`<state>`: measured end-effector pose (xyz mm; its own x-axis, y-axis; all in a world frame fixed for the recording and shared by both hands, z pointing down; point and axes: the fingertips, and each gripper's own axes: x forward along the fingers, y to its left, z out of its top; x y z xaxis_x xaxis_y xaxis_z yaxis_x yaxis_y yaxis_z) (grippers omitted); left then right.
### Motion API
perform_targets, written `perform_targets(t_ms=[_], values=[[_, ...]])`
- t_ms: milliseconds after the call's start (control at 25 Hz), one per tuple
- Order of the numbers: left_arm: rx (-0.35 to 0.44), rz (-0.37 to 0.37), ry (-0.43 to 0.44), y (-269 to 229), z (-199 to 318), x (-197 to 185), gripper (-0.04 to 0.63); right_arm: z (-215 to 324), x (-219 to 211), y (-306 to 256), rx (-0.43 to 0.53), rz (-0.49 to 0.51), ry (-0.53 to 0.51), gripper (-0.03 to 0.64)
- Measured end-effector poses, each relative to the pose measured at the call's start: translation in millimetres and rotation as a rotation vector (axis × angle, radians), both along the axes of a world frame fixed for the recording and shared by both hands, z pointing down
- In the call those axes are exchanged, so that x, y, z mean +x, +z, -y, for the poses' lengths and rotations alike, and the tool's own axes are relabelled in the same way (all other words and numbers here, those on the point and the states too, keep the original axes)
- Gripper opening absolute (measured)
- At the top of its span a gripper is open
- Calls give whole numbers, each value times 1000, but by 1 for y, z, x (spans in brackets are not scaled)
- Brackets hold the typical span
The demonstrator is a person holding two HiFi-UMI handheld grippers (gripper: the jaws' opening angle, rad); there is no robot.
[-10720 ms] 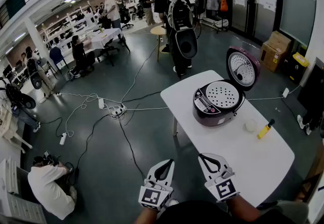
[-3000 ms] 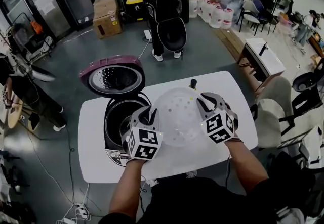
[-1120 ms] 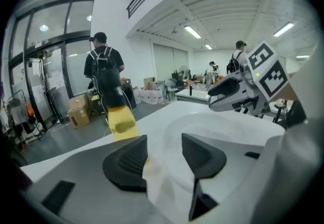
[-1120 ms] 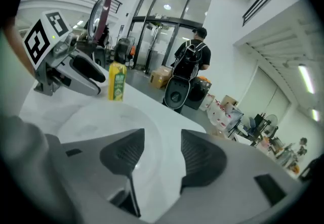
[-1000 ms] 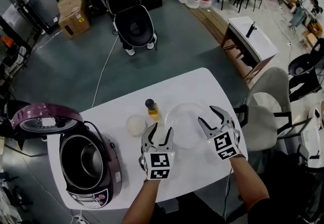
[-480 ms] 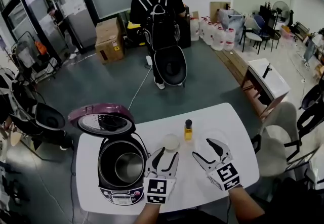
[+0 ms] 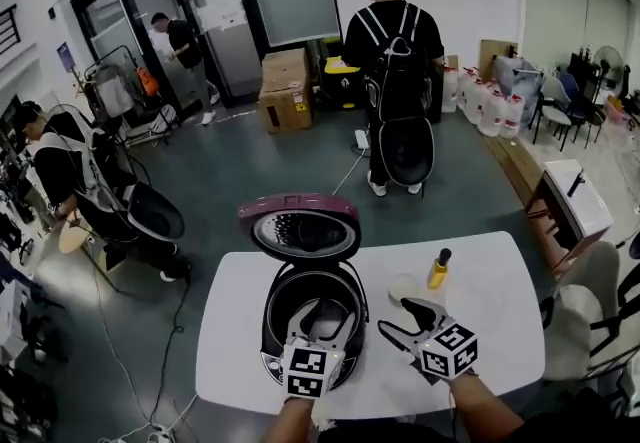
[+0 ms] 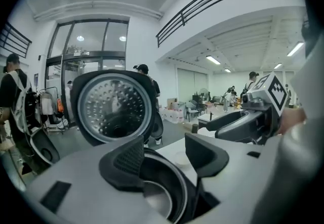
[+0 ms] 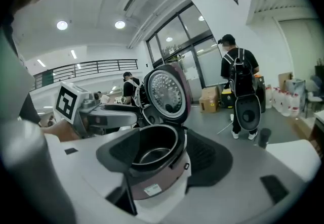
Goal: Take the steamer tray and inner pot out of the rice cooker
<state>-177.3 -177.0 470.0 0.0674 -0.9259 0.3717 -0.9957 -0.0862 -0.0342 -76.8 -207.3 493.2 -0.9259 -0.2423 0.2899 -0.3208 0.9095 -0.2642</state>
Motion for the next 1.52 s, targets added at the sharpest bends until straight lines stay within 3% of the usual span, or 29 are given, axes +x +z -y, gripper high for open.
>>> perform_targets(t_ms=[320, 640, 840, 1240, 1520], values=[[-101, -44, -88, 19, -56, -93, 298, -32, -64, 9, -88, -20, -69, 296], [-150, -169, -77, 37, -82, -156, 299, -28, -87, 23, -302, 34, 20, 298], [-205, -376, -78, 58, -85, -179, 299, -18, -84, 34, -524, 110, 123, 298], [-270, -809, -89, 84, -86, -185, 270, -26, -84, 60, -952, 218, 213, 298], [-352, -992, -40, 104, -87, -178, 268, -34, -88, 78, -1045, 193, 254, 298]])
